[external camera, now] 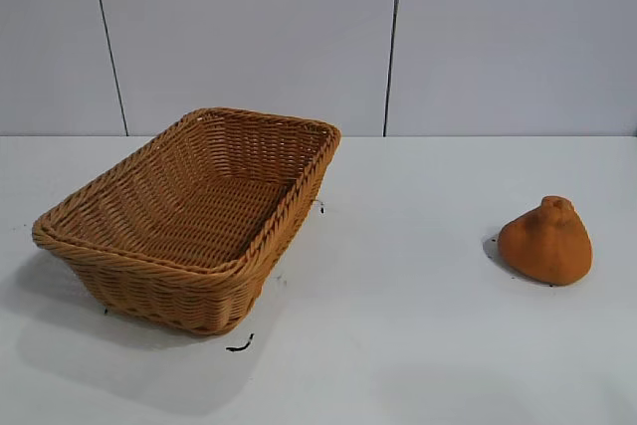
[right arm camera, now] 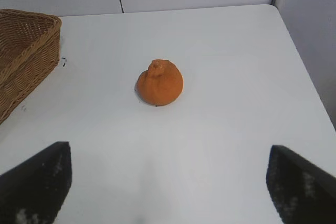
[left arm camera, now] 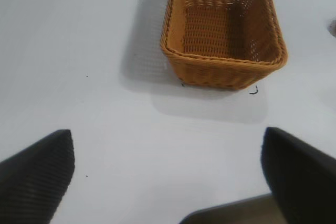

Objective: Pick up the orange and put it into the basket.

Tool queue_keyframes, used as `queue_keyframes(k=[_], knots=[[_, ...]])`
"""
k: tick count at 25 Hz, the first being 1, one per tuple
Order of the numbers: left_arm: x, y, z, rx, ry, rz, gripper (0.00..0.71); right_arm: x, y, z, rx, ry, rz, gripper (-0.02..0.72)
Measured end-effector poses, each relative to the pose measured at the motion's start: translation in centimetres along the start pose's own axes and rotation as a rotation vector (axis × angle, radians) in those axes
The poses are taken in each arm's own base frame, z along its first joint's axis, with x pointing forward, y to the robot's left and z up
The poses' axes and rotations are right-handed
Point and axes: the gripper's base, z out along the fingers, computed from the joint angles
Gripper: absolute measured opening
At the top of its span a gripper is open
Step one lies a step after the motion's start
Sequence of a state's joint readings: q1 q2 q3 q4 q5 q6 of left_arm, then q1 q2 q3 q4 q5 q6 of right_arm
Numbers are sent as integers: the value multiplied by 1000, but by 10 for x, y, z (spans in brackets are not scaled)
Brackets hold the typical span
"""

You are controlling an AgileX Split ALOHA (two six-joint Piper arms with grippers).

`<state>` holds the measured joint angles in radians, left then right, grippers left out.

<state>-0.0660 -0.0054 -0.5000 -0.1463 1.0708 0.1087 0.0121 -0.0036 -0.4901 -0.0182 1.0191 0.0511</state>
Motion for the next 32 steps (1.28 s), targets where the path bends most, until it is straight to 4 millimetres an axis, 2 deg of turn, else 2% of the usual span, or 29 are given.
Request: queue_keyframes(k=[25,28,32], knots=[[-1,0,-1,-3,-6,-1,690,0,0,0,1,1,0,694],[-18,1,-3,-3,11,-19,690,0,0,0,1,1,0,694],[-57,3,6,0,91,-34,690,0,0,0,1,1,0,694]])
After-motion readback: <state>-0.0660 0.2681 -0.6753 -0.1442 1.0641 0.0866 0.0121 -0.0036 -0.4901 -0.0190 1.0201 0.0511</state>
